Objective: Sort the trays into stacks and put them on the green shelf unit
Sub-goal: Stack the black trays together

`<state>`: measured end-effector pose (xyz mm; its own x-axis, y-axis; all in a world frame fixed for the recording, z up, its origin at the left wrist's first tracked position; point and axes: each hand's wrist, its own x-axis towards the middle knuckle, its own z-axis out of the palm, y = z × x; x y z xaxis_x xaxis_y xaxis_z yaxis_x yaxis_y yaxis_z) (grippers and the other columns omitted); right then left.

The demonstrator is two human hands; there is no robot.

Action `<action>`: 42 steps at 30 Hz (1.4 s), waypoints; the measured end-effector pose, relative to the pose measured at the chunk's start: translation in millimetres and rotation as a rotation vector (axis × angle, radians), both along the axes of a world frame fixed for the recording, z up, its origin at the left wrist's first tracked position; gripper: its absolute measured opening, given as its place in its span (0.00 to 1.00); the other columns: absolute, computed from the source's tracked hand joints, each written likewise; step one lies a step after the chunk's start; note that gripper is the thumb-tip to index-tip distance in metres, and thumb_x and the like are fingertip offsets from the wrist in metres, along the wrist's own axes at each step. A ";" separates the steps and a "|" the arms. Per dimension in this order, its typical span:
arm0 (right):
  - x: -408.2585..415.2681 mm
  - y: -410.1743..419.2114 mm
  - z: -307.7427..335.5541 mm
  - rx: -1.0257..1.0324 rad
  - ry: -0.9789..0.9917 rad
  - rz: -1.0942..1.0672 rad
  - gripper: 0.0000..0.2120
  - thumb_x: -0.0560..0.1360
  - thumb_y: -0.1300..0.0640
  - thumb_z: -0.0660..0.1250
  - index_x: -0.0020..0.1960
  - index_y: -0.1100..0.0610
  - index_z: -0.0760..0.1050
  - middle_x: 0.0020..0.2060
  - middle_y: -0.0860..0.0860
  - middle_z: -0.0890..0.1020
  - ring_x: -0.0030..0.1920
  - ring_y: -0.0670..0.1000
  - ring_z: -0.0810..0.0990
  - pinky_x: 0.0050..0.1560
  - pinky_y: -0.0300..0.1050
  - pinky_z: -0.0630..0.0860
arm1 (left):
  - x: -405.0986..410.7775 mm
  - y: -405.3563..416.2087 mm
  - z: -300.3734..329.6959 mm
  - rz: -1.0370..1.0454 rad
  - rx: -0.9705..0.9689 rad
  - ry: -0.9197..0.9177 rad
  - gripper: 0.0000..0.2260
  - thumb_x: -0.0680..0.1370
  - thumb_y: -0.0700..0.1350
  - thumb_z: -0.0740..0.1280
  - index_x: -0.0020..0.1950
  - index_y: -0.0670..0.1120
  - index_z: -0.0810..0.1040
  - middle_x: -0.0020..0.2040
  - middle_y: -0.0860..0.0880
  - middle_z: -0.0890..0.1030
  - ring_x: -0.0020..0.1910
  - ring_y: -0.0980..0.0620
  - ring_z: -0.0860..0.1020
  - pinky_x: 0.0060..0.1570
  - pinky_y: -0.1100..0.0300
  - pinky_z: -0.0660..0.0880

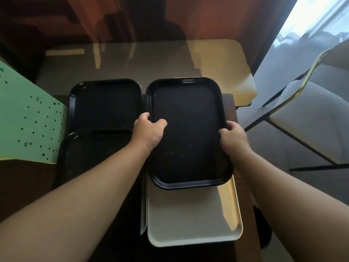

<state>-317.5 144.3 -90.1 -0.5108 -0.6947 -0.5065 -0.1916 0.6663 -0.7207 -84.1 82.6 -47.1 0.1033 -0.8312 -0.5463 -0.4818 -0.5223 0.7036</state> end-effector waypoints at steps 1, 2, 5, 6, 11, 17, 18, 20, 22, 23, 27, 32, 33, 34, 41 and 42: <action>-0.5 -3.6 -3.5 0.015 0.004 0.004 0.19 0.80 0.60 0.60 0.70 0.52 0.72 0.57 0.48 0.79 0.50 0.47 0.79 0.42 0.42 0.78 | -2.0 -3.9 -0.8 -0.022 -0.006 -0.011 0.34 0.79 0.50 0.68 0.83 0.48 0.59 0.83 0.45 0.62 0.79 0.43 0.66 0.67 0.53 0.67; -0.7 -7.2 -6.2 0.035 0.009 0.003 0.20 0.80 0.60 0.60 0.72 0.52 0.71 0.60 0.50 0.79 0.53 0.50 0.79 0.47 0.46 0.81 | -3.7 -7.7 -1.9 -0.043 -0.010 -0.026 0.34 0.79 0.49 0.68 0.84 0.47 0.59 0.83 0.45 0.62 0.79 0.43 0.65 0.70 0.51 0.67; 0.3 -13.6 -11.6 0.076 0.037 -0.001 0.25 0.78 0.58 0.62 0.74 0.49 0.69 0.66 0.51 0.76 0.60 0.55 0.79 0.57 0.55 0.81 | -6.3 -16.3 -5.7 -0.087 -0.013 -0.090 0.34 0.80 0.47 0.67 0.84 0.47 0.58 0.82 0.44 0.62 0.79 0.42 0.66 0.72 0.49 0.68; 0.6 -14.7 -13.6 0.088 0.056 0.005 0.25 0.77 0.58 0.62 0.74 0.48 0.69 0.66 0.50 0.76 0.61 0.56 0.78 0.57 0.56 0.81 | -6.3 -18.3 -6.8 -0.095 -0.004 -0.113 0.34 0.80 0.47 0.67 0.84 0.46 0.58 0.82 0.44 0.62 0.78 0.42 0.66 0.71 0.48 0.69; 2.7 -15.5 -15.4 0.121 0.141 0.019 0.27 0.77 0.62 0.64 0.73 0.47 0.67 0.65 0.51 0.76 0.62 0.57 0.78 0.56 0.58 0.82 | -7.0 -20.5 -11.2 -0.150 0.039 -0.163 0.36 0.80 0.47 0.67 0.85 0.47 0.54 0.82 0.43 0.60 0.77 0.41 0.67 0.70 0.47 0.70; 3.6 -23.2 -4.3 0.217 0.169 0.031 0.25 0.78 0.66 0.65 0.74 0.54 0.68 0.65 0.55 0.76 0.63 0.59 0.77 0.59 0.56 0.80 | -11.9 -16.1 -12.3 -0.096 0.087 -0.086 0.38 0.79 0.47 0.68 0.84 0.48 0.53 0.81 0.43 0.65 0.76 0.41 0.69 0.69 0.48 0.71; 3.6 -23.4 -1.1 0.227 0.153 0.011 0.25 0.78 0.67 0.65 0.73 0.54 0.69 0.65 0.55 0.77 0.64 0.59 0.77 0.60 0.56 0.80 | -12.1 -15.9 -11.3 -0.058 0.090 -0.039 0.38 0.78 0.48 0.68 0.84 0.48 0.54 0.80 0.43 0.65 0.76 0.41 0.69 0.68 0.49 0.71; 2.5 -18.7 5.3 0.218 0.106 -0.040 0.24 0.77 0.67 0.65 0.72 0.54 0.71 0.65 0.54 0.77 0.64 0.59 0.77 0.60 0.57 0.80 | -10.0 -15.3 -5.8 0.028 0.080 0.067 0.35 0.79 0.47 0.68 0.84 0.47 0.58 0.79 0.44 0.67 0.75 0.42 0.70 0.63 0.53 0.69; 1.2 -8.5 15.3 0.181 0.055 -0.102 0.23 0.77 0.65 0.64 0.71 0.52 0.72 0.62 0.52 0.79 0.62 0.58 0.79 0.58 0.57 0.80 | -5.0 -14.1 0.8 0.077 0.052 0.133 0.32 0.78 0.45 0.69 0.82 0.45 0.63 0.77 0.44 0.71 0.73 0.43 0.72 0.62 0.55 0.69; 1.0 -2.6 22.8 0.158 0.021 -0.138 0.22 0.77 0.64 0.64 0.70 0.52 0.73 0.61 0.52 0.79 0.60 0.56 0.79 0.57 0.56 0.81 | -1.7 -13.1 4.7 0.096 0.041 0.154 0.30 0.78 0.44 0.69 0.80 0.44 0.66 0.74 0.44 0.74 0.71 0.44 0.74 0.64 0.54 0.71; 6.0 21.1 56.5 0.089 -0.123 -0.202 0.15 0.80 0.65 0.62 0.64 0.54 0.77 0.46 0.48 0.78 0.45 0.48 0.76 0.37 0.43 0.73 | 17.4 -5.1 26.2 0.160 0.015 0.230 0.09 0.78 0.41 0.69 0.56 0.50 0.77 0.57 0.46 0.82 0.62 0.43 0.80 0.64 0.45 0.79; 43.5 47.2 79.8 0.115 -0.218 -0.169 0.15 0.79 0.64 0.64 0.64 0.55 0.78 0.54 0.54 0.80 0.49 0.53 0.79 0.37 0.46 0.75 | 73.5 20.5 49.4 0.266 0.014 0.263 0.10 0.77 0.41 0.70 0.56 0.51 0.78 0.61 0.44 0.83 0.64 0.42 0.81 0.67 0.41 0.77; 56.1 52.5 83.0 0.135 -0.241 -0.157 0.12 0.79 0.63 0.65 0.61 0.56 0.78 0.53 0.55 0.80 0.49 0.54 0.80 0.37 0.46 0.75 | 86.9 28.6 51.1 0.289 0.020 0.255 0.11 0.77 0.41 0.70 0.58 0.50 0.79 0.61 0.43 0.83 0.63 0.43 0.81 0.66 0.42 0.77; 68.8 57.8 84.6 0.150 -0.261 -0.130 0.09 0.79 0.62 0.65 0.58 0.56 0.79 0.51 0.55 0.80 0.47 0.54 0.80 0.36 0.46 0.74 | 99.4 37.2 52.3 0.309 0.019 0.254 0.13 0.76 0.40 0.70 0.61 0.47 0.80 0.61 0.43 0.84 0.62 0.43 0.82 0.65 0.44 0.78; 161.9 88.8 78.8 0.125 -0.310 0.035 0.09 0.81 0.65 0.62 0.53 0.54 0.78 0.44 0.51 0.82 0.44 0.51 0.81 0.36 0.41 0.74 | 196.1 88.2 42.4 0.429 0.014 0.204 0.21 0.78 0.35 0.71 0.72 0.43 0.77 0.68 0.39 0.80 0.69 0.39 0.77 0.71 0.41 0.73; 175.6 91.7 75.7 0.128 -0.311 0.057 0.09 0.81 0.65 0.62 0.53 0.54 0.78 0.44 0.50 0.82 0.43 0.50 0.80 0.35 0.40 0.73 | 211.0 94.0 38.2 0.444 0.015 0.204 0.22 0.78 0.35 0.70 0.73 0.43 0.76 0.70 0.39 0.79 0.71 0.39 0.76 0.71 0.43 0.72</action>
